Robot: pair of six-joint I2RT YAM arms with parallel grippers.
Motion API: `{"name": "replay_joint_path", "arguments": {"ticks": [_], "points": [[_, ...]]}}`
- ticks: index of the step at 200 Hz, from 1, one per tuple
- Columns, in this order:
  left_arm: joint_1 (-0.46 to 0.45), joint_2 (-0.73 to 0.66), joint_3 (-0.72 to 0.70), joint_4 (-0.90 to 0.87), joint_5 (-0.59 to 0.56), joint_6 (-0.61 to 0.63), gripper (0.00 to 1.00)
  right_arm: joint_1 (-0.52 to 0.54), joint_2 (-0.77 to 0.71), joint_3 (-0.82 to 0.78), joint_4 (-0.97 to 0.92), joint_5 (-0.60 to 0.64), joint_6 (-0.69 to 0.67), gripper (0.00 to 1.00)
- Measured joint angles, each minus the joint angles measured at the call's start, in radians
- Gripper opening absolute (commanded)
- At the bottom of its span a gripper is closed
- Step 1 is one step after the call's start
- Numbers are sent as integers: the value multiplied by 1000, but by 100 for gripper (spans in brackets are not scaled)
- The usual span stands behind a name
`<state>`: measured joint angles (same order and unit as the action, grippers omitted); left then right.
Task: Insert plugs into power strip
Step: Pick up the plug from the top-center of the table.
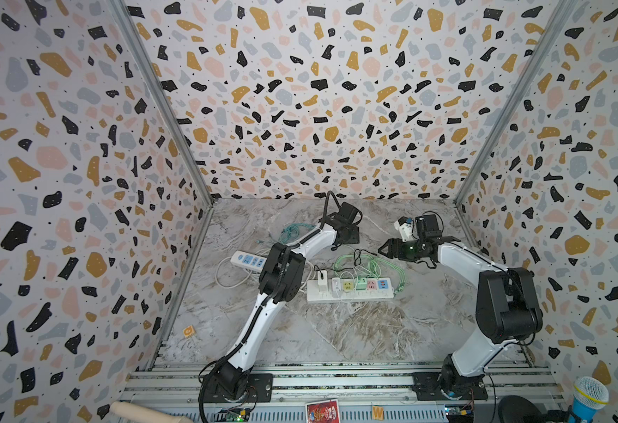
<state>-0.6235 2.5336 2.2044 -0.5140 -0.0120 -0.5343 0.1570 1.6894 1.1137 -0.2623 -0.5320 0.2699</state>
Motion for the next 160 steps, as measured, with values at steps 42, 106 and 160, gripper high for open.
{"name": "replay_joint_path", "arguments": {"ticks": [42,106,160], "points": [[0,43,42,1,2,0,68,-1,0,0,0,0,-3,70],[0,83,100,13,-7,0,58,-11,0,0,0,0,-2,69],[0,83,100,27,-5,23,32,-29,-6,0,-1,0,-2,68]]}}
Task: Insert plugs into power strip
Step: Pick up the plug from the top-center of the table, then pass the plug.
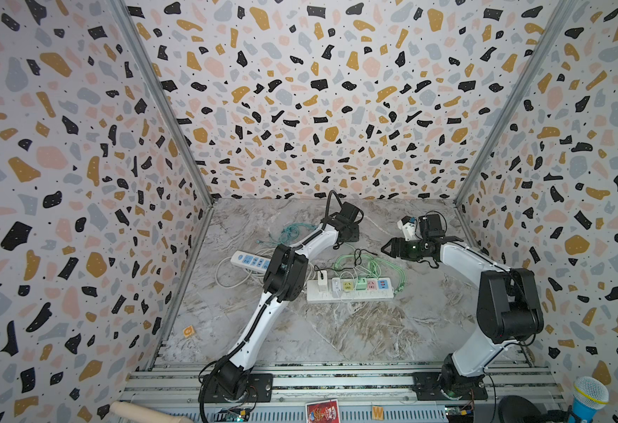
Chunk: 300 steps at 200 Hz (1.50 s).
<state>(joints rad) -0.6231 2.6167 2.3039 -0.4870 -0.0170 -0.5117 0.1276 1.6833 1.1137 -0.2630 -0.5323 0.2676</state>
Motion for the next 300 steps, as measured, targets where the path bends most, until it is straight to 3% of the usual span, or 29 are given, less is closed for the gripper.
{"name": "replay_joint_path", "arguments": {"ticks": [37,77,144,168,219,300], "points": [[0,0,0,20,24,37,26,-9,-15,0,-7,-3,0,68],[-29,-24,-48,128,94,159,22,-47,-43,0,-14,-42,19,67],[-158,-237,-204,335,256,362,22,-123,-138,2,-15,-118,77,64],[-181,-317,-303,410,283,387,22,-128,-152,4,-23,-149,93,64],[-174,-349,-412,473,327,408,21,-154,-206,3,-25,-161,122,63],[-185,-406,-514,509,353,434,20,-187,-224,-11,-19,-258,136,60]]}}
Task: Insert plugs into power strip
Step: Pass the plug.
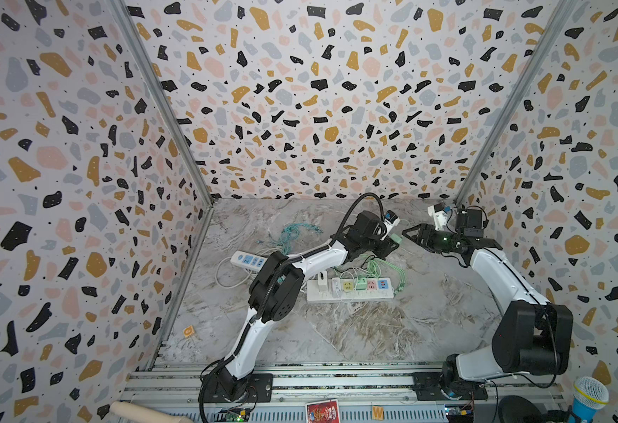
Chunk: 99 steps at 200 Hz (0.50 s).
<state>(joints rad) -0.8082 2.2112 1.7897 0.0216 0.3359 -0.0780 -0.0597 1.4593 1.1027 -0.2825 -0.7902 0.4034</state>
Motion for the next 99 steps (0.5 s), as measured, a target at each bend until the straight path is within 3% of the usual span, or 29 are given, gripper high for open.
{"name": "replay_joint_path", "arguments": {"ticks": [99], "points": [[-13,-49,-58,41,24,27,19,12,34,-56,65,-100,45,56]]}}
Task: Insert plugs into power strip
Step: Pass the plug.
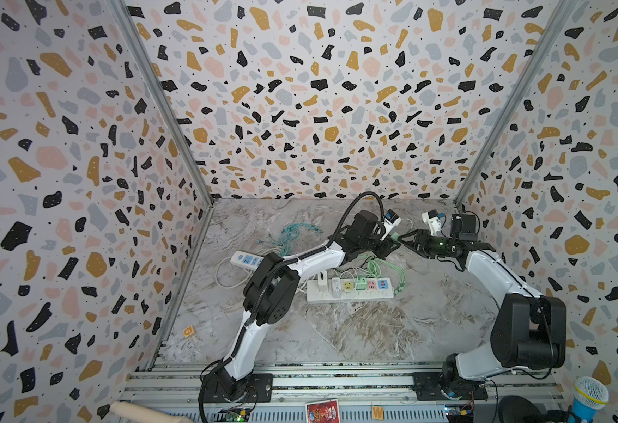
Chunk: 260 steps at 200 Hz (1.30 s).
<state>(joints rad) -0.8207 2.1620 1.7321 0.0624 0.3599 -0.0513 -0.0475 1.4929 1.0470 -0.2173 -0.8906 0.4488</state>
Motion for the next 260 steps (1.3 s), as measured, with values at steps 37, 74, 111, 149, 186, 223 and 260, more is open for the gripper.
{"name": "replay_joint_path", "arguments": {"ticks": [37,74,111,149,186,223,260], "points": [[-3,-25,-31,20,2,12,19,2,5,-14,33,-31,21,54],[-6,-52,-60,30,13,18,19,16,14,-25,52,-51,29,52],[-6,-55,-69,37,22,23,21,24,16,-26,58,-53,30,42],[-6,-72,-105,64,19,26,32,26,18,-33,55,-43,26,28],[-5,-82,-122,68,13,15,57,37,18,-35,53,-33,10,19],[-6,-111,-146,72,9,13,69,42,13,-35,34,12,-8,17],[-2,-211,-212,82,-9,10,76,50,0,-35,-34,82,-66,16]]}}
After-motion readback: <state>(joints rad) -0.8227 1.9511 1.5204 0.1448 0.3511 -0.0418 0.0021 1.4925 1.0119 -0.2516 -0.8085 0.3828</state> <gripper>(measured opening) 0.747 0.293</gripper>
